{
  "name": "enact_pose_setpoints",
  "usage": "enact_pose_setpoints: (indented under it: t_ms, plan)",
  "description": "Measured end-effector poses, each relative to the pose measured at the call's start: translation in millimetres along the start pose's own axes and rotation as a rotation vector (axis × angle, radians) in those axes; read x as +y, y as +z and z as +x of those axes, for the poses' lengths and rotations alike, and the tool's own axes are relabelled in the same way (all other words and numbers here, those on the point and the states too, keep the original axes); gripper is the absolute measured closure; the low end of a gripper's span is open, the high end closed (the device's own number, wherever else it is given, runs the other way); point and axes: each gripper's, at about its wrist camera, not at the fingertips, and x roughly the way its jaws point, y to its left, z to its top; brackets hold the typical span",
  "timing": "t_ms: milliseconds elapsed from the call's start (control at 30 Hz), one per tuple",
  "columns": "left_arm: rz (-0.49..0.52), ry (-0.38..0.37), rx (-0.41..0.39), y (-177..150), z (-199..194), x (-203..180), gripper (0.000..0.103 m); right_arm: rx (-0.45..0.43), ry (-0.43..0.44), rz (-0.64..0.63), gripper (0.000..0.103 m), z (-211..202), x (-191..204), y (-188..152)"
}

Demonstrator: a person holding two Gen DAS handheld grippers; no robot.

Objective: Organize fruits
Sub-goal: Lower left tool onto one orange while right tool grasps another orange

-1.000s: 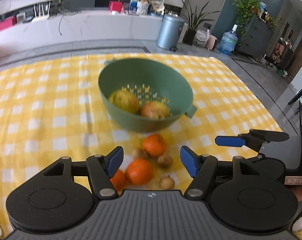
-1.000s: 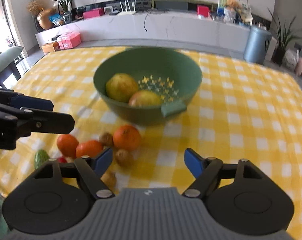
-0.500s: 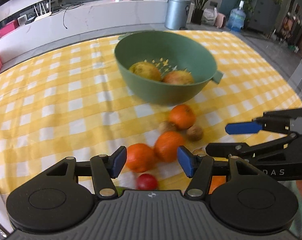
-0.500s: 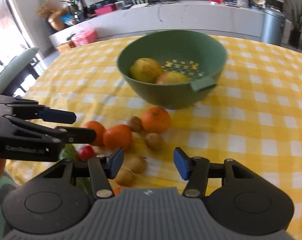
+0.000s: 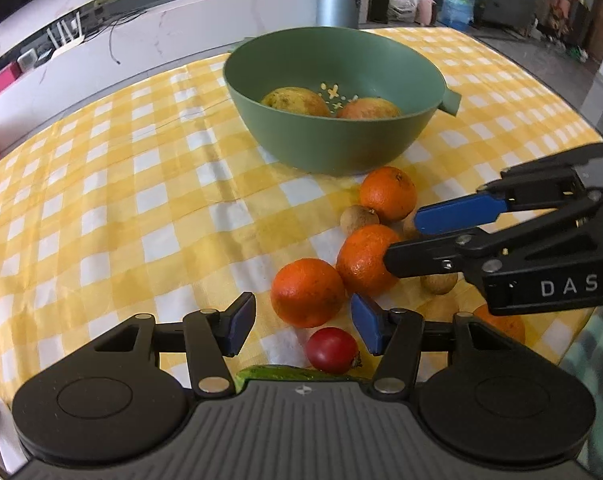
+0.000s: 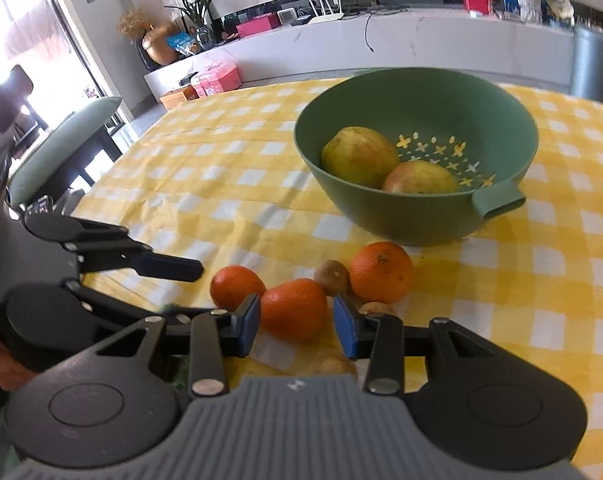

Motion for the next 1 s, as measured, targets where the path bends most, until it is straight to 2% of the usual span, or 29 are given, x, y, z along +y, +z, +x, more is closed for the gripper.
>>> enact_pose_setpoints:
  t_ms: [133, 367, 600, 1000]
  plan:
    - [0.015, -0.017, -0.007, 1, 4, 0, 0.038, 0.017, 0.011, 0.027, 0.064, 10, 1, 2]
    - [0.028, -0.018, 0.007, 3, 13, -1, 0.047, 0.042, 0.023, 0.072, 0.064, 19, -8, 1]
    - [0.002, -0.033, 0.006, 3, 16, 4, 0.050, 0.076, 0.058, 0.119, 0.063, 27, -13, -1]
    - [0.004, -0.038, -0.018, 3, 16, 2, 0.055, 0.061, 0.054, 0.137, 0.067, 22, -17, -5]
